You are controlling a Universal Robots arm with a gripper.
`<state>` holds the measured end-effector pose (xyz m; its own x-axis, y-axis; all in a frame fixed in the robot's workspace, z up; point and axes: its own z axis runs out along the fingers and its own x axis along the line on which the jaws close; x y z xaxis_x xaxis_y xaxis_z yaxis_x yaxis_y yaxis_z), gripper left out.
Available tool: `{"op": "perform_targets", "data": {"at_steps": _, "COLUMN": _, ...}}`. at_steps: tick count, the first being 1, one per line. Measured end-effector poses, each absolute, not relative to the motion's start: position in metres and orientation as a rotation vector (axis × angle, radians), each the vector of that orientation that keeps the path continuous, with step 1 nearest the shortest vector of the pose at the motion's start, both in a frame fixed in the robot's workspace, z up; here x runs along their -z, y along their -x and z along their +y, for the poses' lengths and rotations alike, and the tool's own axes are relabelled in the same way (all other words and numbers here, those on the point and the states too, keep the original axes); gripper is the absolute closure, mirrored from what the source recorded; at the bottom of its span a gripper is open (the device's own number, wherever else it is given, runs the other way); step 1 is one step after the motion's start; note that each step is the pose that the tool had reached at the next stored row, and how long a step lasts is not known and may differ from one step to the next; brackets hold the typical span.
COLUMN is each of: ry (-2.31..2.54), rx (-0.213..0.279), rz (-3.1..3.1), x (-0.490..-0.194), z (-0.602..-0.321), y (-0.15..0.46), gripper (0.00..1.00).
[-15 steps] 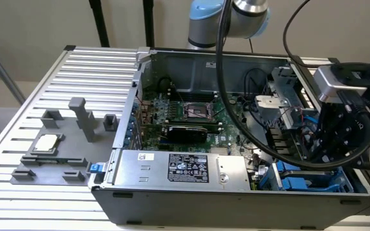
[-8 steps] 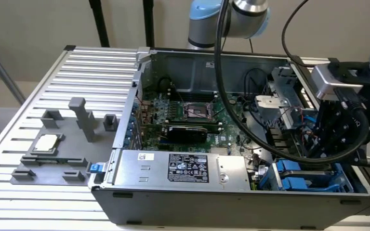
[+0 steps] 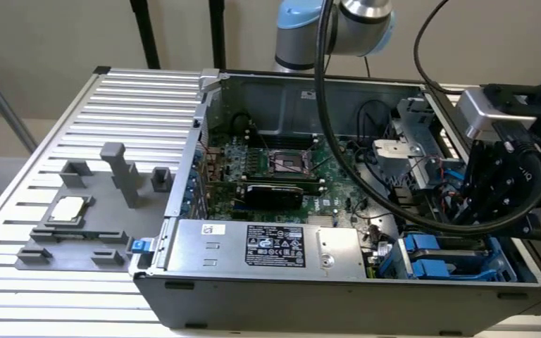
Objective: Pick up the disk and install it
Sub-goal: 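Insert the second disk wire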
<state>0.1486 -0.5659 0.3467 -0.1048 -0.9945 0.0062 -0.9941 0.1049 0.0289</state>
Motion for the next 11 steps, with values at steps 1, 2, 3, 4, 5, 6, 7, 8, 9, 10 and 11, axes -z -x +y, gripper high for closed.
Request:
{"op": "perform_targets", "data": {"at_steps": 1, "ry": -2.085, "rx": 0.027, "rz": -2.318, "x": -0.3466, "z": -0.566, "y": -0.1486, "gripper": 1.0}}
{"op": "perform_targets", "data": {"at_steps": 2, "ry": -2.085, "rx": 0.027, "rz": -2.318, "x": -0.3465, "z": -0.566, "y": -0.1486, "gripper": 1.0}}
{"op": "perform_targets", "data": {"at_steps": 3, "ry": -2.084, "rx": 0.025, "rz": -2.318, "x": -0.3462, "z": -0.5659, "y": -0.1486, "gripper": 1.0}}
{"op": "perform_targets", "data": {"at_steps": 4, "ry": -2.083, "rx": 0.023, "rz": -2.317, "x": -0.3457, "z": -0.566, "y": -0.1486, "gripper": 1.0}}
{"op": "perform_targets", "data": {"at_steps": 5, "ry": -2.081, "rx": 0.021, "rz": -2.317, "x": -0.3449, "z": -0.566, "y": -0.1486, "gripper": 1.0}}
{"op": "perform_targets", "data": {"at_steps": 6, "ry": -2.08, "rx": 0.019, "rz": -2.316, "x": -0.3441, "z": -0.566, "y": -0.1486, "gripper": 1.0}}
{"op": "perform_targets", "data": {"at_steps": 7, "ry": -2.079, "rx": 0.017, "rz": -2.315, "x": -0.3432, "z": -0.566, "y": -0.1486, "gripper": 1.0}}
{"op": "perform_targets", "data": {"at_steps": 8, "ry": -2.078, "rx": 0.015, "rz": -2.314, "x": -0.3427, "z": -0.566, "y": -0.1486, "gripper": 1.0}}
{"op": "perform_targets", "data": {"at_steps": 9, "ry": -2.077, "rx": 0.012, "rz": -2.314, "x": -0.3424, "z": -0.5659, "y": -0.1486, "gripper": 1.0}}
{"op": "perform_targets", "data": {"at_steps": 10, "ry": -2.076, "rx": 0.01, "rz": -2.313, "x": -0.342, "z": -0.566, "y": -0.1486, "gripper": 1.0}}
{"op": "perform_targets", "data": {"at_steps": 11, "ry": -2.075, "rx": 0.009, "rz": -2.313, "x": -0.3416, "z": -0.566, "y": -0.1486, "gripper": 1.0}}
